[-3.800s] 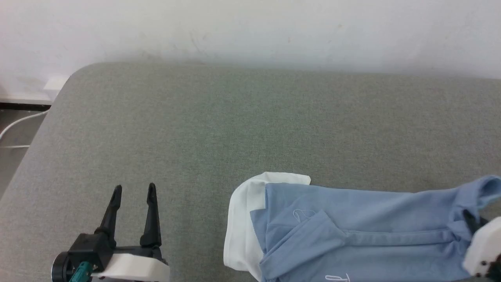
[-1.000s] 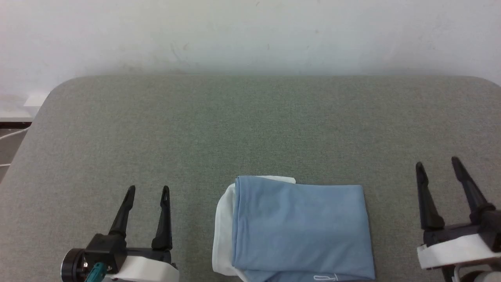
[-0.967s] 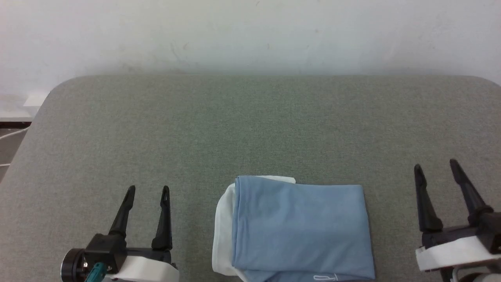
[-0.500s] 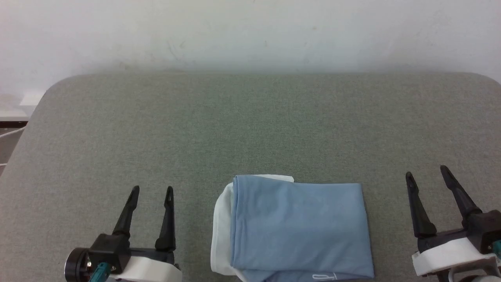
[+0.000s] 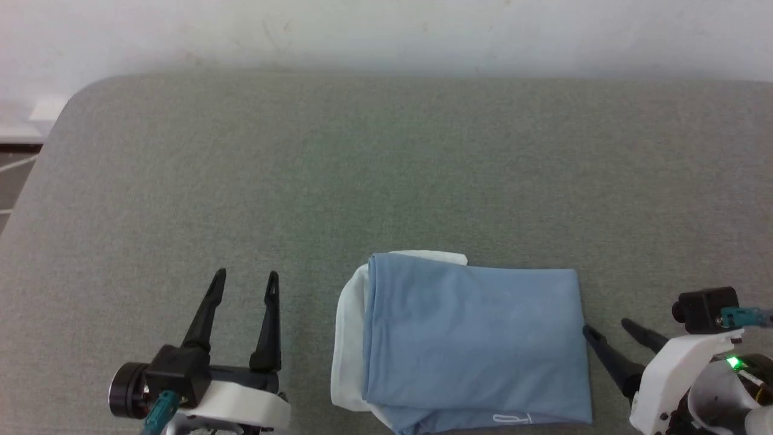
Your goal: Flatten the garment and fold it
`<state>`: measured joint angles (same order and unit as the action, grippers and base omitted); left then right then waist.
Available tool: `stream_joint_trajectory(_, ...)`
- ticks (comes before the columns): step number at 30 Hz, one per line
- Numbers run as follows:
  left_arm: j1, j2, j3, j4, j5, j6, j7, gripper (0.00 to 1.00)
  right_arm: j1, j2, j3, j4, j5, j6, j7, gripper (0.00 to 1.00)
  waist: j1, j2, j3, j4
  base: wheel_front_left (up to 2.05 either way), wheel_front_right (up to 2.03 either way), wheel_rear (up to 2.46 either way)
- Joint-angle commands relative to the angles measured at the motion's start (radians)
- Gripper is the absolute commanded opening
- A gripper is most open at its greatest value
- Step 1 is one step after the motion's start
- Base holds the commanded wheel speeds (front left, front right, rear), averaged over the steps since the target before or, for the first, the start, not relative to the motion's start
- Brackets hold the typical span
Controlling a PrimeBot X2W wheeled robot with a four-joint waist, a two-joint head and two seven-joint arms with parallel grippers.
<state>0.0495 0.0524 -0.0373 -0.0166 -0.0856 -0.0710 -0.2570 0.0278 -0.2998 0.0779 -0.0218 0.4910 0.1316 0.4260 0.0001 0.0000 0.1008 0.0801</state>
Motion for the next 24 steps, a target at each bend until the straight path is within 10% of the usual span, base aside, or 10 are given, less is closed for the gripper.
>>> stream_joint_trajectory(1, -0.022, -0.002, -0.006, -0.001, 0.009, -0.01, -0.005, 1.0, -0.027, -0.016, 0.006, 0.013, 0.049, -0.001, 0.056, 1.0, -0.0001, 0.0, 0.034, 0.025, 0.0, 0.0, 0.0)
stream_joint_trajectory(17, -0.069, -0.002, -0.029, 0.035, 0.0, 0.005, -0.005, 1.0, -0.159, -0.012, 0.171, 0.316, 0.198, -0.001, 0.167, 0.99, -0.0001, 0.0, 0.084, 0.115, 0.0, 0.0, 0.0)
stream_joint_trajectory(18, -0.07, -0.002, -0.031, 0.036, -0.001, 0.006, -0.005, 1.0, -0.163, -0.015, 0.187, 0.329, 0.196, -0.001, 0.163, 0.36, -0.0001, 0.0, 0.083, 0.119, 0.0, 0.0, 0.0)
stream_joint_trajectory(19, -0.071, -0.002, -0.033, 0.037, -0.002, 0.007, -0.005, 1.0, -0.167, -0.02, 0.204, 0.338, 0.191, -0.001, 0.154, 0.0, -0.0001, 0.0, 0.082, 0.121, 0.0, 0.0, 0.0)
stream_joint_trajectory(24, -0.072, -0.002, -0.035, 0.042, -0.003, 0.009, -0.005, 1.0, -0.198, -0.033, 0.244, 0.351, 0.178, -0.001, 0.089, 0.0, -0.0001, 0.0, 0.071, 0.123, 0.0, 0.0, 0.0)
